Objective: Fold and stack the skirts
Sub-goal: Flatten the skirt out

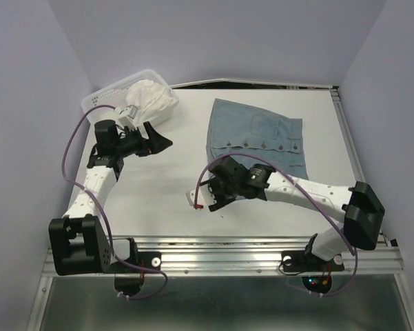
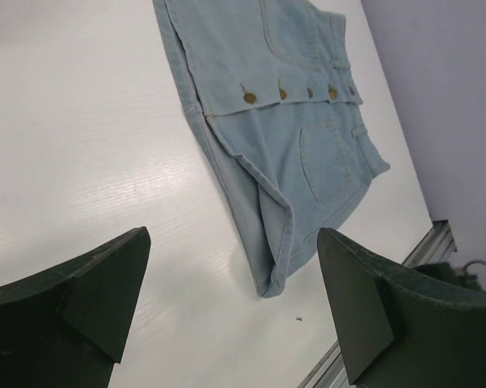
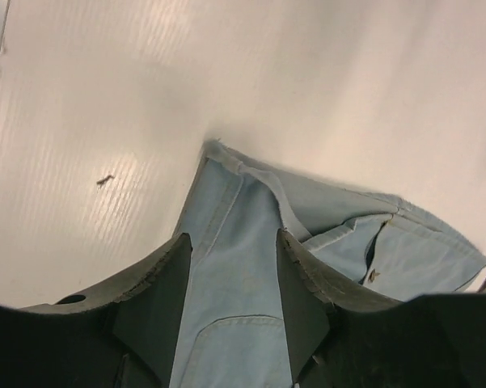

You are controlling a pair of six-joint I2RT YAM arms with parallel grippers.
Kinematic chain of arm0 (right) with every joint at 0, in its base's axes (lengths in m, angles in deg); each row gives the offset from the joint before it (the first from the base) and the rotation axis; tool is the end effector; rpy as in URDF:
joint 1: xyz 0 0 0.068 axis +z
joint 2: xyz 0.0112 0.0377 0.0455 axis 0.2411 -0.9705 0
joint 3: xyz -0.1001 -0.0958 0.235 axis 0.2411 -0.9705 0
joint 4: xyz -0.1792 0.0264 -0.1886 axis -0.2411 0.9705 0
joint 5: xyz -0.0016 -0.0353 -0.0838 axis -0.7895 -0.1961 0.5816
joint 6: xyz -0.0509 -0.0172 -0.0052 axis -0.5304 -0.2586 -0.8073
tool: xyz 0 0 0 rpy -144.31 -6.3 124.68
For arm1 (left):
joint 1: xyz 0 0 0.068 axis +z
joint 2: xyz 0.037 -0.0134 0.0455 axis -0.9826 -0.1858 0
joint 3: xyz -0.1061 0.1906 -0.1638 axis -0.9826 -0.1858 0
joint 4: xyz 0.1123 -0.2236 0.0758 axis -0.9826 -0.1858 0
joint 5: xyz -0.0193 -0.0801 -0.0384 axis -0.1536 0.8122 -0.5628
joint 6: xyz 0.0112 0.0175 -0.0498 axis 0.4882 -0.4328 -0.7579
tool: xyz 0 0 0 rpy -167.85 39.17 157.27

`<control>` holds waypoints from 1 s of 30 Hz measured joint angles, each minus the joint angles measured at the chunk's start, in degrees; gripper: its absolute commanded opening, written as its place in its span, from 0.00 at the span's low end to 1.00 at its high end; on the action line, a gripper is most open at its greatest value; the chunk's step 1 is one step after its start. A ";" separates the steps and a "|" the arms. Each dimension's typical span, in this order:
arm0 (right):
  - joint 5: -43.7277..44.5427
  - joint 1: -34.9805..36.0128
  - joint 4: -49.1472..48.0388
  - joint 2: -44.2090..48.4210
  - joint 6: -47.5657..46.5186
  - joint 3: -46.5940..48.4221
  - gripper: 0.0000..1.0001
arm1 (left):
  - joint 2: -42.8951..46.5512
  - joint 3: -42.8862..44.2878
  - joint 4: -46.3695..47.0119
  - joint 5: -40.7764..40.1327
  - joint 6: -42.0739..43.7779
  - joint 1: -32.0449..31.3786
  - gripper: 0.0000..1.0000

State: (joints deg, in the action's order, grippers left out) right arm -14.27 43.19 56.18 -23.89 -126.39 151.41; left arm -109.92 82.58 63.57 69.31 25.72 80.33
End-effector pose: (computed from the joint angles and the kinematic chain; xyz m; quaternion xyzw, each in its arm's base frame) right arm 0.1703 0.2719 0.2703 -0.8071 0.5010 0.0604 0.3065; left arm 0.2787 -0.0205 0.2877 0.0890 0.7802 -0.3974 0.4749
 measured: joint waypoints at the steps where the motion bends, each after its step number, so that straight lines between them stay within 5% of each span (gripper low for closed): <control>1: 2.08 1.81 -1.36 0.00 -3.19 -2.23 0.52 | -0.13 0.17 0.57 0.94 -0.70 1.16 0.95; 11: 7.98 3.63 -9.81 -10.93 -19.80 -6.73 0.51 | -3.63 2.69 2.29 5.55 -3.58 4.24 0.95; 26: 9.44 5.46 -13.29 -15.63 -27.10 -3.69 0.59 | -3.85 2.62 3.85 6.71 -5.07 4.70 0.93; 30: 9.97 5.55 -13.27 -15.63 -29.00 -2.78 0.54 | -4.57 2.62 3.87 6.71 -5.33 4.70 0.93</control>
State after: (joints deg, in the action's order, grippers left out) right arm -4.31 48.74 42.91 -39.51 -155.40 148.63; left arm -114.49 85.20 67.44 76.02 20.39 85.03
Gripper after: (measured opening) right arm 0.588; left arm 0.930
